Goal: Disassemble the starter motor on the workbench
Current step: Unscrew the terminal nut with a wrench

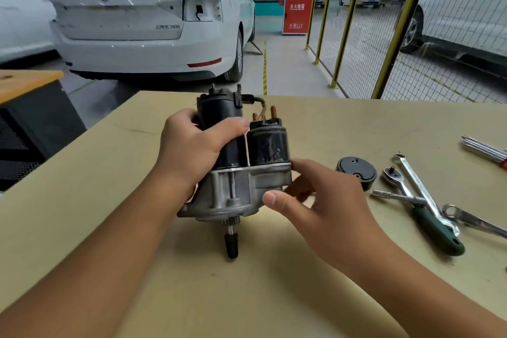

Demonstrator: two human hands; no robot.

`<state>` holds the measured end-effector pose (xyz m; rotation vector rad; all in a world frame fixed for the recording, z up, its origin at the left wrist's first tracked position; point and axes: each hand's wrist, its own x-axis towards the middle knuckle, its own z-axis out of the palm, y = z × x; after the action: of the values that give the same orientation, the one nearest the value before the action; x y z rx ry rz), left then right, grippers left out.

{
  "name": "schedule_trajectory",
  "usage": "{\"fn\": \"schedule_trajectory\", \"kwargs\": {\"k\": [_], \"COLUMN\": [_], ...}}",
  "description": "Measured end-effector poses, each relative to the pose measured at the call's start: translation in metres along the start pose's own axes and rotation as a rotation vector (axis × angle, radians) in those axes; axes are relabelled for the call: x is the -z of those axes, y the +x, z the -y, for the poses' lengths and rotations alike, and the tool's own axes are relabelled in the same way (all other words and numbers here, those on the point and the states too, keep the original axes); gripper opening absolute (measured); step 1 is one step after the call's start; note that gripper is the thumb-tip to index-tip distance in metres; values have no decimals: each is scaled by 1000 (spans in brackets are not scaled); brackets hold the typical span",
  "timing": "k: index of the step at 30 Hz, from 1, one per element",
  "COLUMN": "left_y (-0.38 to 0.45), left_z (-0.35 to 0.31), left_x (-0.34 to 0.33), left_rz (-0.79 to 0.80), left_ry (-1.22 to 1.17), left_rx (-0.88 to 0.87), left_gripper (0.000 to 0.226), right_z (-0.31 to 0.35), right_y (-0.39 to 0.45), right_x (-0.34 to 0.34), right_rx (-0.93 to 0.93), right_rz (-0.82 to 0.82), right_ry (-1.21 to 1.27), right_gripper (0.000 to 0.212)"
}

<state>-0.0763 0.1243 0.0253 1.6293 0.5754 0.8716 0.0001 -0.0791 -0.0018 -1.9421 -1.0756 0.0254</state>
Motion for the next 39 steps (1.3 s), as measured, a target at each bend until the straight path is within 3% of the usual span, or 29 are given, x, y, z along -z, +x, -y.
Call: {"fn": "schedule_trajectory", "kwargs": {"k": [4, 10, 14, 22, 28, 29, 31, 32, 35, 37, 39], "left_y": [7, 13, 16, 15, 24, 25, 30, 30, 29, 20, 14], "left_z": [4, 10, 16, 23, 35, 35, 36, 34, 31, 35, 41], "left_x": [0, 1, 4, 6, 17, 20, 29, 33, 35, 26, 14], "left_rz": [-48, -109, -56, 27, 48, 44, 23, 38, 343, 580, 656], "left_ry": [95, 282, 298, 371, 647, 697, 806, 841, 912, 909, 872], "left_rx": [19, 82, 259, 347, 176, 106, -85, -184, -465, -525, -514], "left_gripper": [56, 65, 58, 62, 64, 56, 16, 10, 65, 81, 91], "right_z": [9, 15, 19, 31, 21, 14, 3, -1, -10, -12, -14], "right_y": [1, -6, -15, -21, -7, -2, 8, 11, 17, 20, 24], "right_x": [2, -7, -25, -33, -9, -2, 14, 22, 37, 49, 75], "right_rx": [-67, 46, 114, 195, 91, 54, -23, -53, -24, 53, 32], "right_rz": [1, 248, 323, 289, 351, 365, 411, 437, 497, 552, 562], "right_ry": [-339, -385, -478, -416, -293, -239, -149, -125, -136, -162, -15], "right_gripper": [62, 77, 88, 54, 46, 44, 41, 40, 43, 47, 48]}}
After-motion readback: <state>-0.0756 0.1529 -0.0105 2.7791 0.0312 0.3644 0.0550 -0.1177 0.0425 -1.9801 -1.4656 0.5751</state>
